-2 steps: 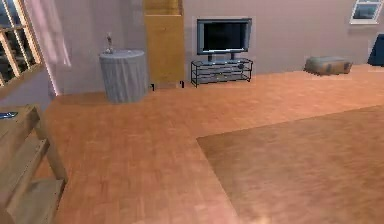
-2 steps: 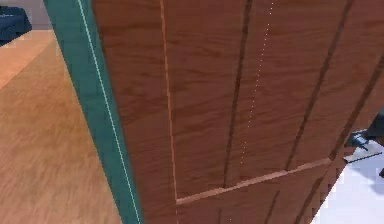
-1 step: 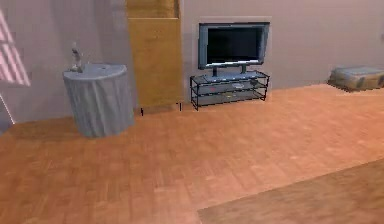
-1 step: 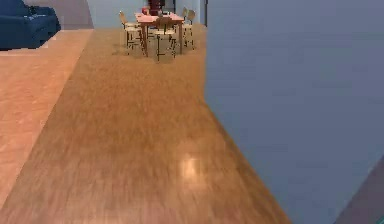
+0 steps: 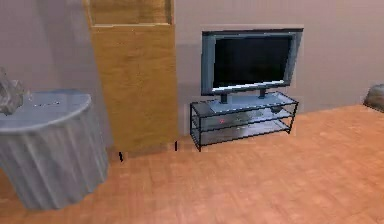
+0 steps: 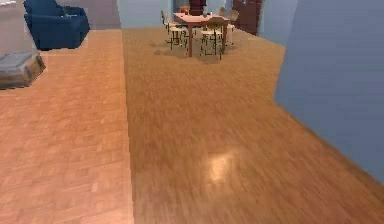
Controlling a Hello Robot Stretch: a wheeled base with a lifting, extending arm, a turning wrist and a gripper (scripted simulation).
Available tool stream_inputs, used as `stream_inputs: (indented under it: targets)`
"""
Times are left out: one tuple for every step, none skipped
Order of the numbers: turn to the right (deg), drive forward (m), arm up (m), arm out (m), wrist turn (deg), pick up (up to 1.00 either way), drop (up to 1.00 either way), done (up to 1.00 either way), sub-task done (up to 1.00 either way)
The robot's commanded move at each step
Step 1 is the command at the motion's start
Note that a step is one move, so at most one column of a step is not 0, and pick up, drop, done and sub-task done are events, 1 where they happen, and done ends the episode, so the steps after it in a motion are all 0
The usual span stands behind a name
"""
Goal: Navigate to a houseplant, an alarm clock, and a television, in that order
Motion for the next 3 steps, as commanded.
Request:
stream_inputs:
  targets:
    - [0.0, 1.0, 0.0, 0.0, 0.0, 0.0, 0.0, 0.0, 0.0]
    - [3.0, 0.0, 0.0, 0.0, 0.0, 0.0, 0.0, 0.0, 0.0]
    - [0.0, 0.15, 0.0, 0.0, 0.0, 0.0, 0.0, 0.0, 0.0]
